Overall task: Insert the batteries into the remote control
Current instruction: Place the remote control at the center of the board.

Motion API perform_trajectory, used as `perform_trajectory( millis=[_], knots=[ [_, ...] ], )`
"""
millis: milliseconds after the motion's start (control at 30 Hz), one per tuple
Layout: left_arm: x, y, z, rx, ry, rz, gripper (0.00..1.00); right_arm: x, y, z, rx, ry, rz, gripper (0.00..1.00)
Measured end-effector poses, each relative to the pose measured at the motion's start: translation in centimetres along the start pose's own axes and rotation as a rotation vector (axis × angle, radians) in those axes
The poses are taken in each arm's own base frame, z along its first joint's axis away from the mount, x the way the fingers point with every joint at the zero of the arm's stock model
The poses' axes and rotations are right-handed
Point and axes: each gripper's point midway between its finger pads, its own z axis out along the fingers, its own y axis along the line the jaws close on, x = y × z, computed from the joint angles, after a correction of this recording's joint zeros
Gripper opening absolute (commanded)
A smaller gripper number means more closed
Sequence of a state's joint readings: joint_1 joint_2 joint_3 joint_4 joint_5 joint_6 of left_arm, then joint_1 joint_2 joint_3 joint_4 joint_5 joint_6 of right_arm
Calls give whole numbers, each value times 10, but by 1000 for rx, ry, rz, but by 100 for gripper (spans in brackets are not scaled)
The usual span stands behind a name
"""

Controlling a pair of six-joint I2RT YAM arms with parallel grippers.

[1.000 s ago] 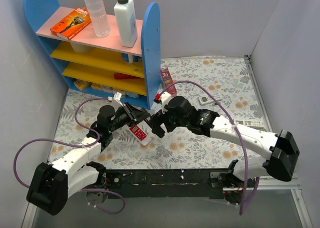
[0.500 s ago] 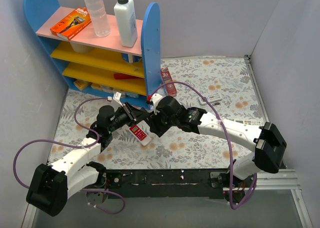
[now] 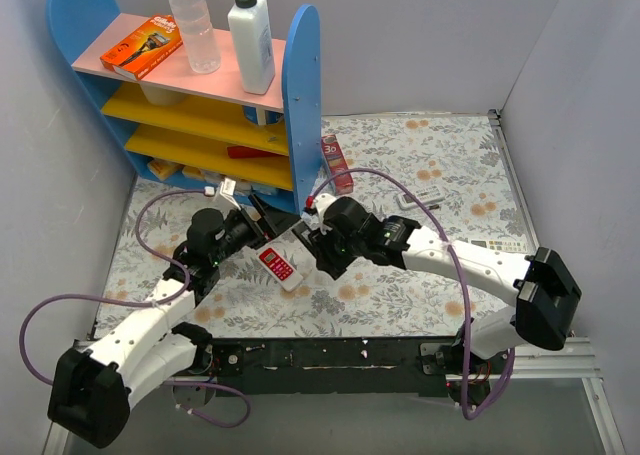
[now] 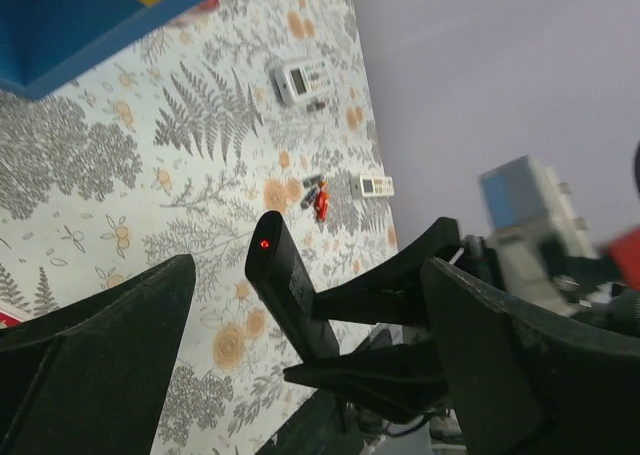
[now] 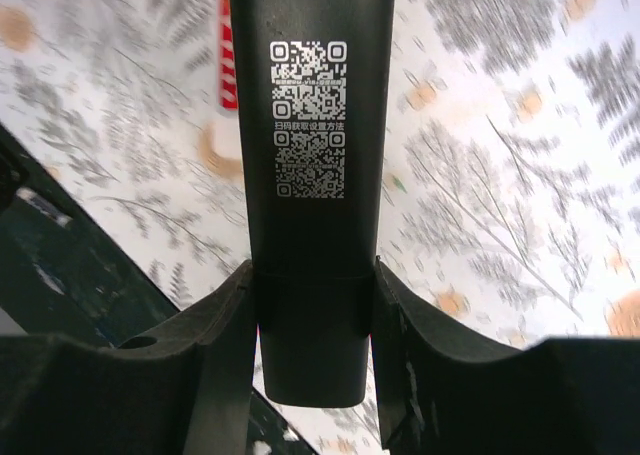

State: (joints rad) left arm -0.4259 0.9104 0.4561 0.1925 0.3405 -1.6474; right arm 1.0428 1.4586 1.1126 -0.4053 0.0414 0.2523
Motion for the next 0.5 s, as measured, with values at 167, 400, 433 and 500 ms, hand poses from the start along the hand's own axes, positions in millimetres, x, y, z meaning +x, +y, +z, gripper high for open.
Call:
perform_trajectory(
  millis=[167, 400, 433, 500],
  knots=[
    [-29, -8, -16, -53, -136, 96, 98, 38, -47, -11, 129, 58, 125, 12],
    [-73, 3, -56, -225, -389, 152, 98, 109, -109, -19, 342, 178, 328, 20],
    [-80, 5, -62, -254, -424, 155, 98, 118, -112, -19, 360, 194, 345, 21],
    [-91, 8, -75, -301, -488, 168, 98, 134, -117, -18, 389, 224, 378, 24]
  ],
)
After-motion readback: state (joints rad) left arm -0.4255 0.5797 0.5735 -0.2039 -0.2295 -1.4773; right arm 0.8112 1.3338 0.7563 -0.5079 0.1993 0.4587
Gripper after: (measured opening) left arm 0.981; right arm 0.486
